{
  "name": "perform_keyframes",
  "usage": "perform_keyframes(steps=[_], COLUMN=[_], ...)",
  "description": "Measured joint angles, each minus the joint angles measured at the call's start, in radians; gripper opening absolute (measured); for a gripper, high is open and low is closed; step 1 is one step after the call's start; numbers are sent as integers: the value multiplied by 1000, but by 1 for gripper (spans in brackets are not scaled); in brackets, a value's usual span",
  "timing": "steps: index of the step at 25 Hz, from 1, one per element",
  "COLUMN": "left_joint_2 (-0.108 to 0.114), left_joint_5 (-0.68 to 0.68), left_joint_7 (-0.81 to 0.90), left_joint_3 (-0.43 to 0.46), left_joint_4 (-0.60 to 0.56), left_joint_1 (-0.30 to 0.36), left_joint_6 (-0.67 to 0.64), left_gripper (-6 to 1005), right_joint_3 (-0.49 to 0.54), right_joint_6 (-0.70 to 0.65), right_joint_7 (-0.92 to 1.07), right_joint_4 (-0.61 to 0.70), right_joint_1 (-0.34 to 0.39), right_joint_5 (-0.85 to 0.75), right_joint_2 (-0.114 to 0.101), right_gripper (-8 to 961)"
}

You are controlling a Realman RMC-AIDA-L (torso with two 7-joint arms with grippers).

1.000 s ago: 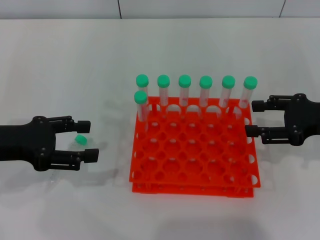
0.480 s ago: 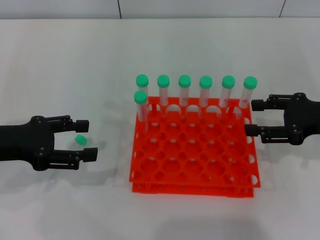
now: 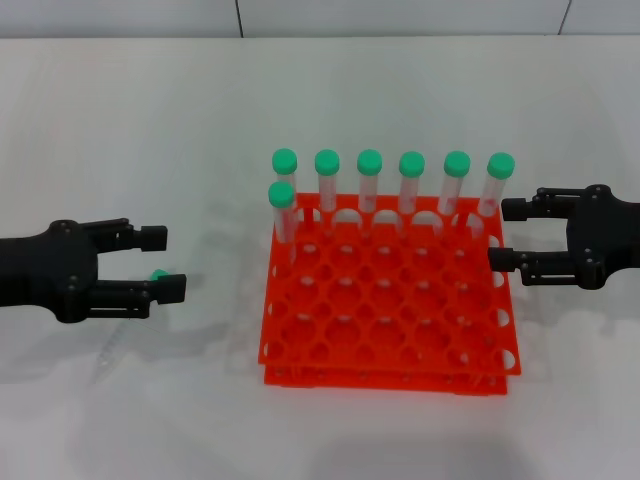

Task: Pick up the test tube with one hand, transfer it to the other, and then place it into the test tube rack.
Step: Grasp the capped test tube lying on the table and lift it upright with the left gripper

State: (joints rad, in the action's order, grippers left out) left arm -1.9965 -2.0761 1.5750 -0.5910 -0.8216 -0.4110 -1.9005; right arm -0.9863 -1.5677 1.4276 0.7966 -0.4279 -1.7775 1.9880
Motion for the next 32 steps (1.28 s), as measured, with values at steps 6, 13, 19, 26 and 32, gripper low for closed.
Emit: perform_keyframes(steps=[6,13,19,26,32], left_joint_2=[37,63,63,55,52], left_joint_5=[-103,-308,-442,-566,-575], left_joint_7=[173,352,455,565,625], left_joint_3=[-5,-9,-15,-44,-157], left_joint_4=[-58,-92,-92,-87,-70], left_joint_1=[-50,-140,-180,-223,-230], left_joint_6=[1,2,-6,29,72], left_gripper=[845,844,842,841,839], right_joint_3=[0,0,0,2,2], right_joint_6=[0,0,1,2,1], right_joint_7=[2,2,0,-5,-7], right_joint_4=[2,3,4,4,4], right_joint_1=[-1,-3,-18,-17,-21], right_joint_5=[4,27,35,52,54], right_joint_2=[0,6,18,20,21], right_gripper=[707,707,706,706,705])
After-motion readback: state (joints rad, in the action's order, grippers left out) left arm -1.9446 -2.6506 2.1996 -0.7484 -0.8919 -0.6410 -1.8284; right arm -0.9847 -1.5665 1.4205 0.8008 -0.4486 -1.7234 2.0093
